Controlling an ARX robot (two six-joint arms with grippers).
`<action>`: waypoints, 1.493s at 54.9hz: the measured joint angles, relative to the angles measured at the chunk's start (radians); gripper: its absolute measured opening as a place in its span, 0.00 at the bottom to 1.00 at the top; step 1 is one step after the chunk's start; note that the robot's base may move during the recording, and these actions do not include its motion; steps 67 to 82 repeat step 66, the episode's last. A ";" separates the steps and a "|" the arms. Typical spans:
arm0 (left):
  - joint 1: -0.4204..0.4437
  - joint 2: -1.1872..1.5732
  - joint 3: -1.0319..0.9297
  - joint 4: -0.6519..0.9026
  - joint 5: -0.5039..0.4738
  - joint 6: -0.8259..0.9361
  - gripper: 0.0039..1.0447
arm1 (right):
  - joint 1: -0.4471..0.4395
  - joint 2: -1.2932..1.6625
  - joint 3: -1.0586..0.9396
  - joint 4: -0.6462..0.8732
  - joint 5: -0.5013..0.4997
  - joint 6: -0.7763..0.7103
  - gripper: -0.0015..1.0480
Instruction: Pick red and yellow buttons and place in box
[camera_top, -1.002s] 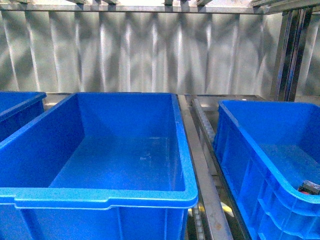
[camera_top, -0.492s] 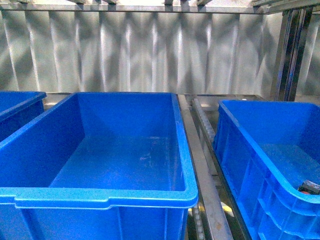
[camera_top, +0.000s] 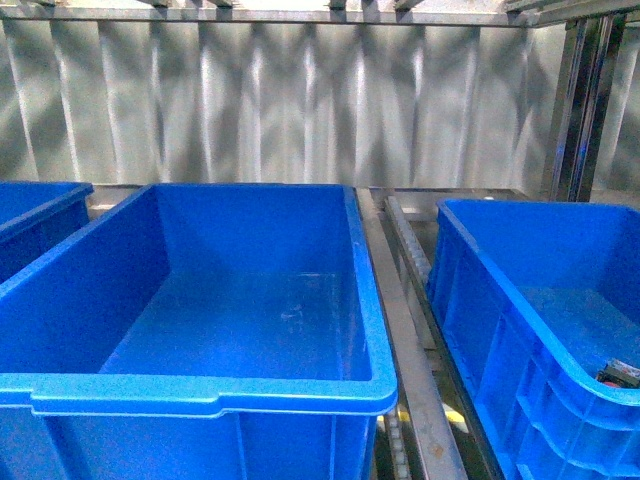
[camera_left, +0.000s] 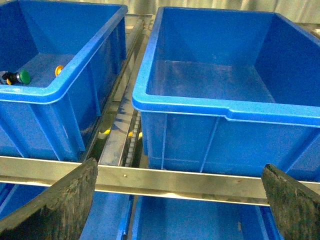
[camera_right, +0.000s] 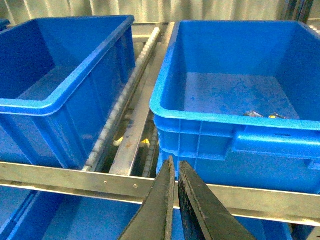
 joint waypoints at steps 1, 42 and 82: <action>0.000 0.000 0.000 0.000 0.000 0.000 0.93 | 0.000 0.000 0.000 0.000 0.000 0.000 0.03; 0.000 0.000 0.000 0.000 0.000 0.000 0.93 | 0.000 0.000 0.000 0.000 0.000 -0.002 0.94; 0.000 0.000 0.000 0.000 0.000 0.000 0.93 | 0.000 0.000 0.000 0.000 0.000 -0.002 0.94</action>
